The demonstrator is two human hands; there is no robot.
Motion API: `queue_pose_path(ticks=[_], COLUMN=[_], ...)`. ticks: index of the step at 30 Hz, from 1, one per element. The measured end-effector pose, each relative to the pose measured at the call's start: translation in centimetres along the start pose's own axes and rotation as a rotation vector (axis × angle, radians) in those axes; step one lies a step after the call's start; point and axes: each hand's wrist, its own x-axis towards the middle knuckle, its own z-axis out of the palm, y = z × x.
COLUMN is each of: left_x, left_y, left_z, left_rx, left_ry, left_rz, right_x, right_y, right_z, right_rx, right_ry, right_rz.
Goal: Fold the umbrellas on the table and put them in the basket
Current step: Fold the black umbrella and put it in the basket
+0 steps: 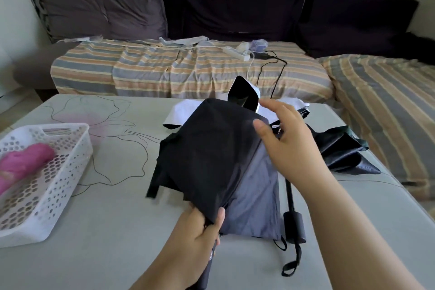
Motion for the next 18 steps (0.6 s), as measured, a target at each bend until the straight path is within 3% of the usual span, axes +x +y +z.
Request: queue_pose_path(ticks=[5, 10, 18], left_x=[-0.3, -0.4, -0.4], left_y=[-1.5, -1.3, -1.1], left_z=[0.6, 0.8, -0.2], left_rx=[0.18, 0.146, 0.146], left_ry=[0.019, -0.018, 0.02], left_rz=[0.121, 0.169, 0.161], right_x=[4.3, 8.5, 9.0], right_y=[-1.0, -2.8, -3.3], right_z=[-0.2, -1.5, -1.9], right_rx=[-0.249, -0.278, -0.248], right_ry=[-0.19, -0.491, -0.567], right_rz=[-0.097, -0.033, -0.019])
